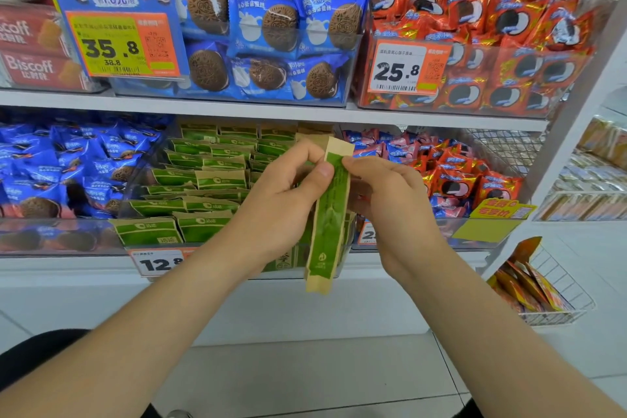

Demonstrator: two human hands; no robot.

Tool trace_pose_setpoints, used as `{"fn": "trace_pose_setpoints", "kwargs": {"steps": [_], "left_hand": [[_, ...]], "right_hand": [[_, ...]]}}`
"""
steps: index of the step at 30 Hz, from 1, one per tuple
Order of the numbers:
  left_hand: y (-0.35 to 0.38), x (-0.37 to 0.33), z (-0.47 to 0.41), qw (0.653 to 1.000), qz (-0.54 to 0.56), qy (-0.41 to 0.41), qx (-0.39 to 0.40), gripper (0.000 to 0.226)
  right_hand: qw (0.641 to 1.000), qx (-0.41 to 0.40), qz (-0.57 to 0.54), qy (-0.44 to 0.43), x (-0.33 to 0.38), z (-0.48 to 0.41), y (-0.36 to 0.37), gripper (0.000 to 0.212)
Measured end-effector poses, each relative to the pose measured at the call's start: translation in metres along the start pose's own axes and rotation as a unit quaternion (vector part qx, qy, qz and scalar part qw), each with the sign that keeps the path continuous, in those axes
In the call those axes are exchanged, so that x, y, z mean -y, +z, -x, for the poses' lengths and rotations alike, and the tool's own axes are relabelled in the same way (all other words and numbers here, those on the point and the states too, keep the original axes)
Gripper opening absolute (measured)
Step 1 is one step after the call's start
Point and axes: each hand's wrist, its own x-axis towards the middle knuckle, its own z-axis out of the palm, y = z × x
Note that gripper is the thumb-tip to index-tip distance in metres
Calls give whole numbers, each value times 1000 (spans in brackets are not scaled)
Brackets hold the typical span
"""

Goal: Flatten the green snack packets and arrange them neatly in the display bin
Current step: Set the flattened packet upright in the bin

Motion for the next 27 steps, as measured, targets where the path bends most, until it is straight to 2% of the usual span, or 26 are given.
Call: {"fn": "trace_pose_setpoints", "kwargs": {"steps": [3,6,7,9,11,13,15,17,20,22,23,25,27], "left_hand": [[-3,-1,-1,1000,-7,-1,7,19],[-14,-5,-2,1000,-5,-1,24,19],[-18,-7,-2,999,-5,0,36,19],[-23,-8,-2,998,-17,3,61,17],[-22,-8,0,996,-36,5,81,17],[-19,-9,2,995,-43,4,92,19],[-19,-9,1,993,-58,-5,104,23],[-20,-8,-1,987,-74,-34,135,22],[-23,-5,-2,977,-115,-53,169,22],[-23,-3,-3,980,-118,-50,153,23],[-22,-2,-4,984,-102,-54,137,24],[-21,2,-6,992,-51,-68,90,24],[-18,4,-9,996,-10,-78,53,22]], "right_hand": [[1000,16,13,-5,0,-1,-3,23],[994,58,65,-62,1,-4,-6,19],[989,71,94,-94,2,-6,-10,25],[956,93,208,-186,5,-9,-17,29],[926,79,296,-220,6,-13,-23,19],[937,74,280,-195,6,-18,-31,25],[947,82,241,-196,7,-20,-35,17],[943,70,243,-216,7,-22,-39,8],[935,41,258,-238,4,-24,-41,7],[942,15,253,-222,4,-25,-42,18],[955,14,230,-188,7,-23,-42,29],[978,56,178,-89,13,-21,-44,42],[979,114,163,-36,16,-20,-46,42]]}}
